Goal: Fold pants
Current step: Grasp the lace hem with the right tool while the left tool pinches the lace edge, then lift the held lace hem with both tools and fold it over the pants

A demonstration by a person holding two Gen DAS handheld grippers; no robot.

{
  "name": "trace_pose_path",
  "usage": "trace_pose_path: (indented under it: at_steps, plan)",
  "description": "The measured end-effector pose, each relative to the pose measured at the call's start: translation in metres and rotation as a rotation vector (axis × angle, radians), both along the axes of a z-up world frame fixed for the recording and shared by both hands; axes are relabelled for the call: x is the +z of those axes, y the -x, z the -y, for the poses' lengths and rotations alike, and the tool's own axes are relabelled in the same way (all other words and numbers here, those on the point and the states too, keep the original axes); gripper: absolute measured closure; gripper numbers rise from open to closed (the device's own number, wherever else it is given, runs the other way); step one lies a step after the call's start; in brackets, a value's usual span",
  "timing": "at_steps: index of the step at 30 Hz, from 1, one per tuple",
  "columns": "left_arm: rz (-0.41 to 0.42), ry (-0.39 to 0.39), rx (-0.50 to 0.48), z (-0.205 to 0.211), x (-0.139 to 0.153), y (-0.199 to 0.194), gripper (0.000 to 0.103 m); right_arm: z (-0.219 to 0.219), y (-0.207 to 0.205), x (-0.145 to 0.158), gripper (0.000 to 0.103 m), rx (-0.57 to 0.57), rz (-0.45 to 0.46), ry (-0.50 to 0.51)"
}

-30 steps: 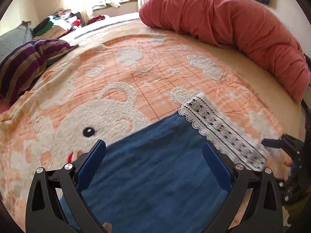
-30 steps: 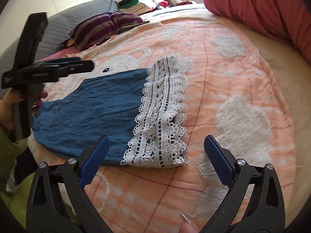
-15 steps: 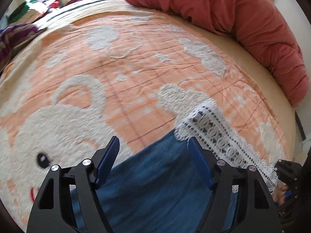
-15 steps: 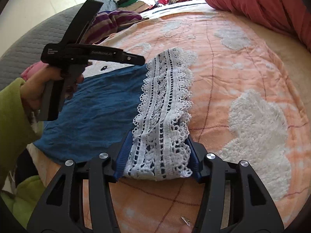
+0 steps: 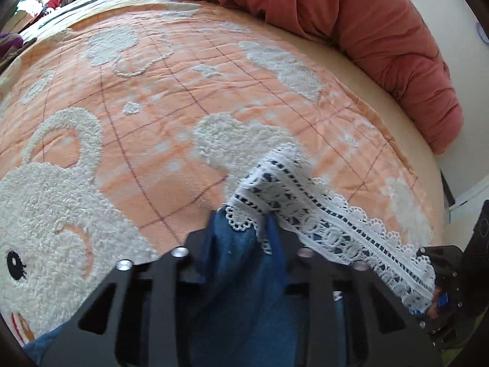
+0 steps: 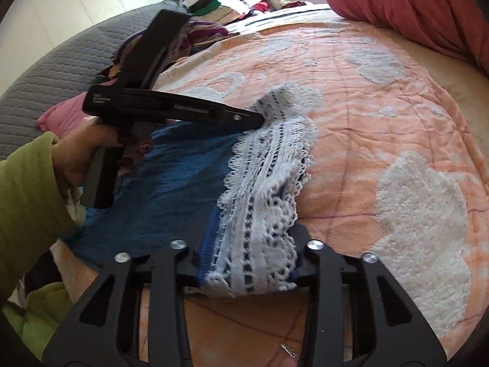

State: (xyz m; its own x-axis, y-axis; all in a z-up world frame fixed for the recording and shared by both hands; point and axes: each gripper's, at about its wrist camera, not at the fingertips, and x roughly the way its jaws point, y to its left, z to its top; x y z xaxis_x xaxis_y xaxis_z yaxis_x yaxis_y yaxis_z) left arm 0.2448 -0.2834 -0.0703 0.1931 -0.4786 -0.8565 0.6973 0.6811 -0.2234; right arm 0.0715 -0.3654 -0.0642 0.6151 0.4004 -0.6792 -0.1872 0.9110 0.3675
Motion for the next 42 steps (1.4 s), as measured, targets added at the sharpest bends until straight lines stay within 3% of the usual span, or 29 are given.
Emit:
trace_pose_path:
  at_steps: [5, 16, 24, 29, 34, 36, 38, 40, 42]
  plan:
    - [0.016, -0.008, 0.03, 0.0, 0.009, 0.004, 0.086, -0.005, -0.001, 0.005, 0.081, 0.028, 0.015, -0.036]
    - [0.034, 0.276, 0.182, -0.092, 0.062, 0.012, 0.089, -0.059, 0.0, 0.062, 0.082, 0.204, 0.188, -0.001]
    - [0.058, 0.346, 0.275, -0.163, 0.072, 0.023, 0.089, -0.135, -0.008, 0.073, 0.082, 0.375, 0.232, 0.069]
    - [0.059, 0.324, 0.445, -0.223, 0.054, 0.028, 0.087, -0.185, -0.016, 0.05, 0.082, 0.458, 0.159, 0.135]
    - [0.042, 0.43, 0.638, -0.301, 0.056, 0.046, 0.087, -0.229, -0.003, 0.045, 0.083, 0.559, 0.184, 0.234]
    - [0.062, 0.461, 0.686, -0.331, 0.059, 0.062, 0.082, -0.249, 0.004, 0.042, 0.083, 0.615, 0.209, 0.278]
    - [0.048, 0.495, 0.717, -0.351, 0.058, 0.073, 0.066, -0.266, 0.014, 0.037, 0.085, 0.668, 0.218, 0.315]
    - [0.012, 0.516, 0.731, -0.365, 0.052, 0.085, 0.057, -0.28, 0.022, 0.033, 0.085, 0.733, 0.217, 0.326]
    - [-0.013, 0.514, 0.733, -0.371, 0.046, 0.092, 0.055, -0.282, 0.027, 0.036, 0.085, 0.775, 0.222, 0.309]
